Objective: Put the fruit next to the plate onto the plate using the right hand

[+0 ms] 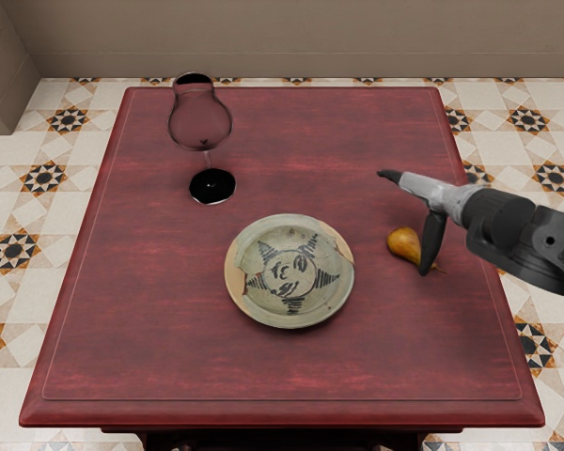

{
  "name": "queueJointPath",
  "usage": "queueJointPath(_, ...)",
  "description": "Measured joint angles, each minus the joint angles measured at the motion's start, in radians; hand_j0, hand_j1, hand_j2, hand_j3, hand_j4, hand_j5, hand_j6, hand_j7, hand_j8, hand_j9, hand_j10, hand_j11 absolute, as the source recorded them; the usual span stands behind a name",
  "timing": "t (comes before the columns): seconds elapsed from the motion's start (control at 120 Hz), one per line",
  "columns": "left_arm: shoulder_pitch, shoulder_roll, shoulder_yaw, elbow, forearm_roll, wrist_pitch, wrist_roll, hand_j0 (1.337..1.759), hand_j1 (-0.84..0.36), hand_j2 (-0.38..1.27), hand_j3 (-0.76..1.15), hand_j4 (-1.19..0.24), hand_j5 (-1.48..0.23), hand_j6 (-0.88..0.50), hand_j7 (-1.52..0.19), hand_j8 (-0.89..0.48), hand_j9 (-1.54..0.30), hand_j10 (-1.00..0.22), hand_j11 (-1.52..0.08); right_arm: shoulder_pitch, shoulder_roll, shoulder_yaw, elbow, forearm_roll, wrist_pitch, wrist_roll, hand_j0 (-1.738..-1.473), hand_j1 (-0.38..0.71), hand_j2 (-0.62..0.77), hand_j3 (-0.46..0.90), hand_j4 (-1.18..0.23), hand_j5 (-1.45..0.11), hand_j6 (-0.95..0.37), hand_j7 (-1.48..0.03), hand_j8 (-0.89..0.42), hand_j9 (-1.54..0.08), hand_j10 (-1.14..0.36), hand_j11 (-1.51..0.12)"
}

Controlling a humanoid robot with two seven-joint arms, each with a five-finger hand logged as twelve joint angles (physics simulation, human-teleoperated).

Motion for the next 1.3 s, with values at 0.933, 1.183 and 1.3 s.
queueJointPath(0.933,0.000,0.000,0.000,0.000,0.000,0.000,0.000,1.658,0.32,0.00,0.00,-0.02,-0.03,-0.02,-0.03,-0.02,-0.03,-0.02,-0.03,-0.118,-0.010,-0.014,0.089,-0.165,-0.115,0.000,-1.658,0.04,-0.06,0.00,-0.33,-0.43,-0.33,-0.43,-0.33,-0.43,-0.33,-0.43)
queueJointPath(1.183,0.000,0.000,0.000,0.000,0.000,0.000,0.000,1.658,0.32,0.00,0.00,-0.02,-0.03,-0.02,-0.03,-0.02,-0.03,-0.02,-0.03,-0.127,-0.006,-0.013,0.079,-0.186,-0.130,0.000,-1.658,0.05,-0.06,0.00,-0.34,-0.44,-0.34,-0.43,-0.34,-0.44,-0.34,-0.44)
queueJointPath(1.3,0.000,0.000,0.000,0.000,0.000,0.000,0.000,1.658,0.32,0.00,0.00,-0.02,-0.03,-0.02,-0.03,-0.02,-0.03,-0.02,-0.03,-0.132,-0.002,-0.013,0.072,-0.193,-0.132,0.000,-1.658,0.05,-0.06,0.00,-0.34,-0.44,-0.34,-0.44,-0.34,-0.44,-0.34,-0.44)
